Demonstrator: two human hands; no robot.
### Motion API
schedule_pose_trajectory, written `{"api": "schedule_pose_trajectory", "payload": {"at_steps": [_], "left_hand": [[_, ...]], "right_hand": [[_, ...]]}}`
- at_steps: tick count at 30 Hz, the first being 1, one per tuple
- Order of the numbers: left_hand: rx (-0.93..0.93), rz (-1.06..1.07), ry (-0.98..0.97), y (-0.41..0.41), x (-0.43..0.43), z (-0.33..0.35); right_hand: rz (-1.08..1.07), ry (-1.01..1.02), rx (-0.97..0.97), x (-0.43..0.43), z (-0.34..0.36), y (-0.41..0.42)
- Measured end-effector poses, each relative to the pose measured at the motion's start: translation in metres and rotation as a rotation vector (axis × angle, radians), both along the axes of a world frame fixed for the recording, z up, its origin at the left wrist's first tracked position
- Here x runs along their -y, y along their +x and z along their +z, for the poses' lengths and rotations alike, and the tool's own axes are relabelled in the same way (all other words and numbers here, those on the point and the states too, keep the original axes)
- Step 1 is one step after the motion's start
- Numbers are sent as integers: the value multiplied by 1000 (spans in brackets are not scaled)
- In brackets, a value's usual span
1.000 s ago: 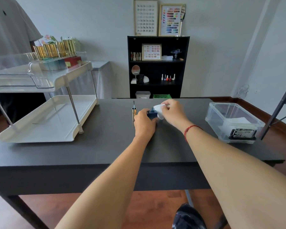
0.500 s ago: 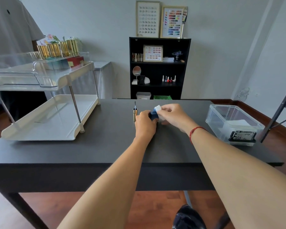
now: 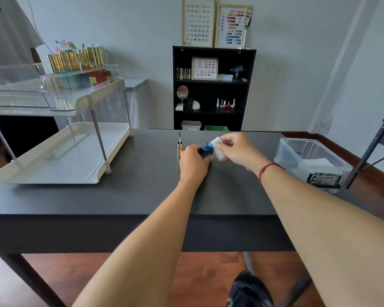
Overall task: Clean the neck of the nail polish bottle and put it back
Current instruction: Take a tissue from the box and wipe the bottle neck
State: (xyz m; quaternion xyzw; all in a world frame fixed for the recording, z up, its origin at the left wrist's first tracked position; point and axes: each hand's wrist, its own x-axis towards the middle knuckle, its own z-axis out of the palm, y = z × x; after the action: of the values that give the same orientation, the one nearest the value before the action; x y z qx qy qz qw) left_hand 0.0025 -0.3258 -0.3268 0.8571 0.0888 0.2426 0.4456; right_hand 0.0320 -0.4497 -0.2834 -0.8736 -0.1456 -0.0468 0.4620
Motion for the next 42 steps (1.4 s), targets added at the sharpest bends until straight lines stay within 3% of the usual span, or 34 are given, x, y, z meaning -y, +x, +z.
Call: {"api": "schedule_pose_trajectory", "payload": {"at_steps": [9, 18, 28, 36, 42], "left_hand": [[25, -45, 6, -5, -1, -2], [2, -64, 12, 1, -1, -1], [-37, -38, -34, 5, 2, -2], [-41, -50, 68, 1, 5, -3], [0, -150, 33, -2, -1, -3]], "right_hand": [[-39, 9, 2, -10, -3, -6], [4, -113, 33, -7, 6, -9], [1, -119, -40, 4, 8, -4], [-80, -39, 22, 6, 5, -4], [-91, 5, 70, -2, 4, -5]]}}
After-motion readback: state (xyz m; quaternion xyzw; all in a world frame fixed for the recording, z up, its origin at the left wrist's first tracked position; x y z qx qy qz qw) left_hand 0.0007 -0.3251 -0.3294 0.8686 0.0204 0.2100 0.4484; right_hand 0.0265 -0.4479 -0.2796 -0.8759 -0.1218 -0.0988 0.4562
